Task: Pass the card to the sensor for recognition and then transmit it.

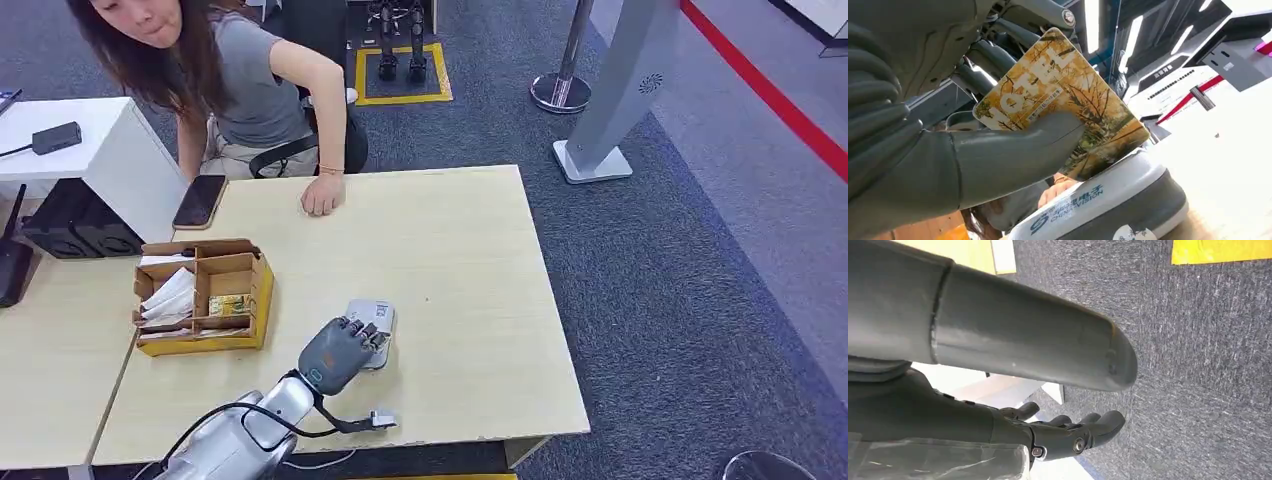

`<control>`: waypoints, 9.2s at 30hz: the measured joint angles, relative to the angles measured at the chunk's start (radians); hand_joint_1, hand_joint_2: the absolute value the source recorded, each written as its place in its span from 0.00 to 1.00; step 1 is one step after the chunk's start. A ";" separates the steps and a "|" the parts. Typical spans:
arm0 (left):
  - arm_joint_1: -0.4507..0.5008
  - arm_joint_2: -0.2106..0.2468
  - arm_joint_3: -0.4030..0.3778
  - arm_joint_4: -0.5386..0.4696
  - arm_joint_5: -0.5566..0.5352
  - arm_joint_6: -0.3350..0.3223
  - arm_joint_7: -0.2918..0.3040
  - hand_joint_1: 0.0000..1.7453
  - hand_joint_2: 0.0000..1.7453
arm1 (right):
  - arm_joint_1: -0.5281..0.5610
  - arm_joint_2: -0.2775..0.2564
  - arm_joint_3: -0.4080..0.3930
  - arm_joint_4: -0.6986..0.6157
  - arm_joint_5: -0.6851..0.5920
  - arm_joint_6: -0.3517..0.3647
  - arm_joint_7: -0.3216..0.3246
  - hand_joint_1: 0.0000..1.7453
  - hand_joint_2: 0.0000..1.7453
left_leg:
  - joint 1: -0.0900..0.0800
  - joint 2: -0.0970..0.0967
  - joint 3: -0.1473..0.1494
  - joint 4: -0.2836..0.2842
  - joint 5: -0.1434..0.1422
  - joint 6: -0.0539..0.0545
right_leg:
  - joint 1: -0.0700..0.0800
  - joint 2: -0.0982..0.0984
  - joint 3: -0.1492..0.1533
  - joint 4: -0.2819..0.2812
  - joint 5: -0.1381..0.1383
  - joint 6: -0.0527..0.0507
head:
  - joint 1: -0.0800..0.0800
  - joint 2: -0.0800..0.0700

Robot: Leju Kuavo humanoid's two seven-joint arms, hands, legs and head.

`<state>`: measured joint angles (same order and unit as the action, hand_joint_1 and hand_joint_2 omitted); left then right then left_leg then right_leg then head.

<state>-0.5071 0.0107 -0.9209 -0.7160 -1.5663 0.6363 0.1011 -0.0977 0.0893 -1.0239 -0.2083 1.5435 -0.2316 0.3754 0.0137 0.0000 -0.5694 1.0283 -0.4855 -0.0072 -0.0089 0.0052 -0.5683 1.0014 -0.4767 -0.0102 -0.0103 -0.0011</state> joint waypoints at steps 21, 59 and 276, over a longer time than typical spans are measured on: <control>0.000 -0.001 0.000 0.004 0.000 0.000 0.000 1.00 1.00 | 0.000 0.000 0.000 0.000 0.000 0.000 0.000 0.00 0.00 | 0.000 0.000 0.000 0.000 0.001 0.000 | 0.000 0.000 0.000 0.000 0.001 0.000 | 0.000 0.000; -0.178 0.258 -0.092 -0.161 -0.002 0.000 0.328 1.00 1.00 | 0.000 0.000 0.000 0.000 -0.015 0.003 0.003 0.00 0.00 | 0.000 -0.003 -0.001 0.000 0.006 -0.002 | 0.000 -0.002 -0.001 0.001 0.004 -0.002 | 0.001 0.000; 0.517 0.418 0.464 -0.865 -0.002 -0.562 0.438 0.00 1.00 | 0.018 0.042 -0.078 0.005 -0.250 -0.089 0.031 0.00 0.00 | 0.000 -0.002 -0.001 0.000 0.006 -0.002 | 0.000 -0.001 -0.002 0.001 0.004 -0.001 | 0.000 0.000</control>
<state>0.0099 0.4288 -0.4570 -1.5808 -1.5682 0.0740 0.5393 -0.0797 0.1308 -1.1021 -0.2029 1.2936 -0.3204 0.4059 0.0139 -0.0015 -0.5707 1.0280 -0.4798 -0.0090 -0.0089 0.0041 -0.5699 1.0027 -0.4727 -0.0115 -0.0099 -0.0008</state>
